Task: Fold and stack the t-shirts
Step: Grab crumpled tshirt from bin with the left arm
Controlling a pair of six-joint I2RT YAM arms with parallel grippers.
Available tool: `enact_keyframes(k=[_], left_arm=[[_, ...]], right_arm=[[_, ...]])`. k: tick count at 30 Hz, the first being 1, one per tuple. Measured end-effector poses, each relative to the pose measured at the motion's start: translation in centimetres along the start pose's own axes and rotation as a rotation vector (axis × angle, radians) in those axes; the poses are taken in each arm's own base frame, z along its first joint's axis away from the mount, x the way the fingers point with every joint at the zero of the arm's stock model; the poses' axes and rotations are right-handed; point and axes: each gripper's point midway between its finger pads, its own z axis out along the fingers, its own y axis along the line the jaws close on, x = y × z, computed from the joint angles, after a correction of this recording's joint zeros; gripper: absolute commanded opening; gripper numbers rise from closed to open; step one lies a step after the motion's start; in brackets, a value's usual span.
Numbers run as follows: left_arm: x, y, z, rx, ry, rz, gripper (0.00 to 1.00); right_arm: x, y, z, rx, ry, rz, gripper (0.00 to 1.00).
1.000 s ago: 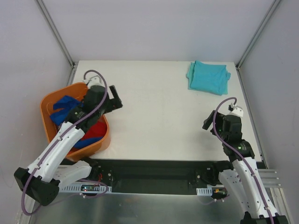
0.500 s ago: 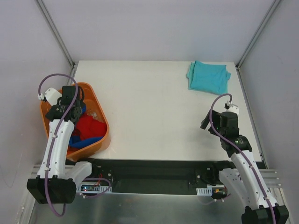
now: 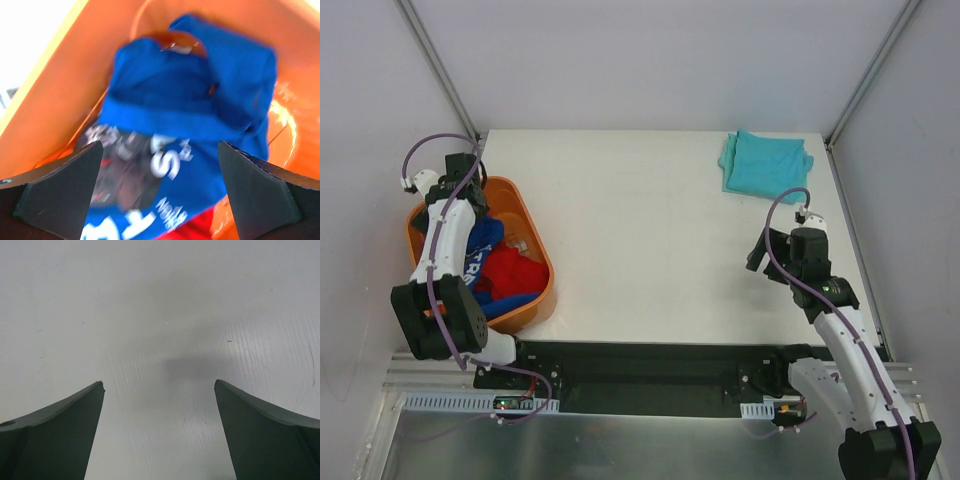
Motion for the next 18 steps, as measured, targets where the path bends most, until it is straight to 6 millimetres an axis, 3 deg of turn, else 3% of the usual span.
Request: enact_keyframes(k=[7, 11, 12, 14, 15, 17, 18], left_arm=[[-1.3, -4.3, 4.4, 0.067, 0.036, 0.011, 0.97], [-1.2, -6.5, 6.5, 0.134, 0.070, 0.009, 0.84], [-1.0, -6.9, 6.9, 0.150, 0.082, 0.013, 0.66], [-0.6, -7.7, 7.4, 0.175, 0.099, 0.022, 0.49], [-0.4, -8.0, 7.6, 0.187, 0.104, 0.020, 0.30], [-0.1, -8.6, 7.7, 0.211, 0.110, 0.022, 0.05], [0.0, -8.7, 7.8, 0.217, 0.114, 0.026, 0.00]], right_arm=[[-0.1, -0.1, -0.8, 0.003, 0.009, -0.013, 0.97], [0.0, 0.2, -1.2, -0.018, 0.009, -0.013, 0.97], [0.0, 0.3, -1.3, -0.023, 0.008, -0.013, 0.97], [0.0, 0.4, -1.3, -0.029, 0.010, -0.013, 0.97], [0.1, 0.5, -1.3, -0.033, 0.011, -0.014, 0.97], [0.1, 0.6, -1.3, -0.040, 0.014, -0.014, 0.97], [0.2, 0.7, -1.3, -0.046, 0.017, -0.014, 0.97]])
